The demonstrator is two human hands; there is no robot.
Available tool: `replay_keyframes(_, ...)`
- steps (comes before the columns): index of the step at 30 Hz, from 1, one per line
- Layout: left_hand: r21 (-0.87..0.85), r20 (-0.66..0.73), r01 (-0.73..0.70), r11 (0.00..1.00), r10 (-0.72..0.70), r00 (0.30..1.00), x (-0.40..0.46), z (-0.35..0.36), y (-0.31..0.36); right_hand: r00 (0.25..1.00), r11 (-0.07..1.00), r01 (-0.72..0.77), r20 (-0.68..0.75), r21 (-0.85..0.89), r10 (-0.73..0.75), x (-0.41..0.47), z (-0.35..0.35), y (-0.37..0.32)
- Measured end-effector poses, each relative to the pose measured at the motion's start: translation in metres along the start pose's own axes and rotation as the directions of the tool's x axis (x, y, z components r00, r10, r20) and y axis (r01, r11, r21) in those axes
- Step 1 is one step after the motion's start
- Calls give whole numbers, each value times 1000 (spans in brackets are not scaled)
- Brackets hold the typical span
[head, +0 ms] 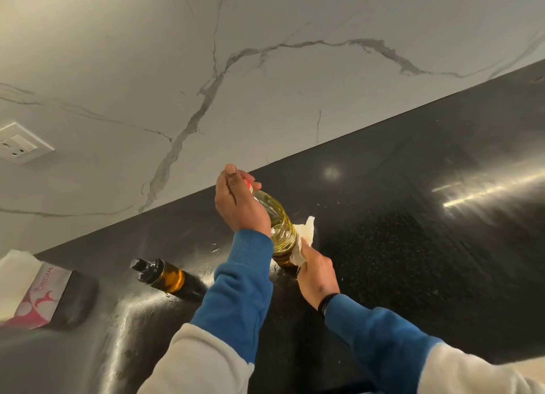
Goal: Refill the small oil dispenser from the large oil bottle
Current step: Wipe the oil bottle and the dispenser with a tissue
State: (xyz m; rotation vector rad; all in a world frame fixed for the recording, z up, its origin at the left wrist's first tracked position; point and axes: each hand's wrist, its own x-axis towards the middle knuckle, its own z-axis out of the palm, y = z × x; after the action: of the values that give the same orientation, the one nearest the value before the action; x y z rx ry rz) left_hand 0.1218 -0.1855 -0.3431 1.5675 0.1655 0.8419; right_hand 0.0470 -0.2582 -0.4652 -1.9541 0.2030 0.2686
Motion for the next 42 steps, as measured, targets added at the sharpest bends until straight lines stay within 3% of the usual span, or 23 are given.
replay_keyframes(2, -12, 28, 40, 999, -39, 999, 2, 2, 1, 999, 1000, 6, -49, 16, -5, 1, -4, -17)
replay_keyframes(4, -46, 101, 94, 995, -89, 991, 9, 1, 0, 981, 988, 140, -143, 66, -129, -1, -12, -45)
replay_keyframes(8, -50, 247, 124, 991, -107, 963, 25, -7, -1, 795, 803, 578, -321, 146, -515, -10, -21, -93)
replay_keyframes(11, -10, 226, 105, 994, -100, 969, 24, -10, 1, 718, 742, 667, -327, 71, -614, -10, -8, -81)
replay_keyframes(14, 29, 162, 62, 998, -65, 985, 16, -12, 3, 805, 840, 543, -288, 3, -519, -7, 4, -45)
replay_keyframes(17, 35, 149, 85, 996, -90, 985, 10, -8, 6, 964, 970, 241, -110, -21, -242, -2, 2, -13)
replay_keyframes(19, 14, 168, 95, 995, -96, 981, 11, -5, 8, 999, 997, 43, 8, -65, -43, -1, -1, -3)
replay_keyframes(21, -4, 178, 103, 995, -100, 979, 13, -3, 8, 999, 998, -36, 19, -57, 37, -1, -4, -9)
replay_keyframes(23, -13, 166, 109, 994, -106, 980, 14, -2, 10, 999, 1000, 4, -42, -4, -4, -2, -9, -32)
replay_keyframes(25, -23, 151, 120, 992, -116, 982, 14, 1, 12, 973, 983, 169, -168, 66, -156, -4, -18, -62)
replay_keyframes(28, -9, 154, 93, 996, -91, 984, 17, 1, 10, 839, 856, 508, -281, 98, -466, -8, -28, -100)
replay_keyframes(31, 7, 157, 72, 997, -72, 985, 18, -2, 8, 739, 767, 641, -295, 32, -605, -5, -23, -95)
replay_keyframes(33, -16, 154, 92, 996, -88, 984, 17, -2, 8, 758, 799, 601, -302, -17, -577, -1, -10, -70)
replay_keyframes(34, -27, 155, 95, 995, -90, 984, 18, -1, 9, 806, 843, 538, -284, -13, -519, 1, -7, -56)
replay_keyframes(37, -10, 179, 82, 997, -78, 981, 17, 2, 7, 983, 985, 169, -61, -45, -172, 5, -11, -21)
replay_keyframes(39, 15, 188, 69, 997, -71, 980, 16, 2, 6, 997, 996, 10, 81, -94, -3, 3, -14, -8)
replay_keyframes(42, 12, 182, 49, 999, -50, 982, 18, 2, 5, 1000, 1000, -7, 25, -28, 8, 1, -16, -26)
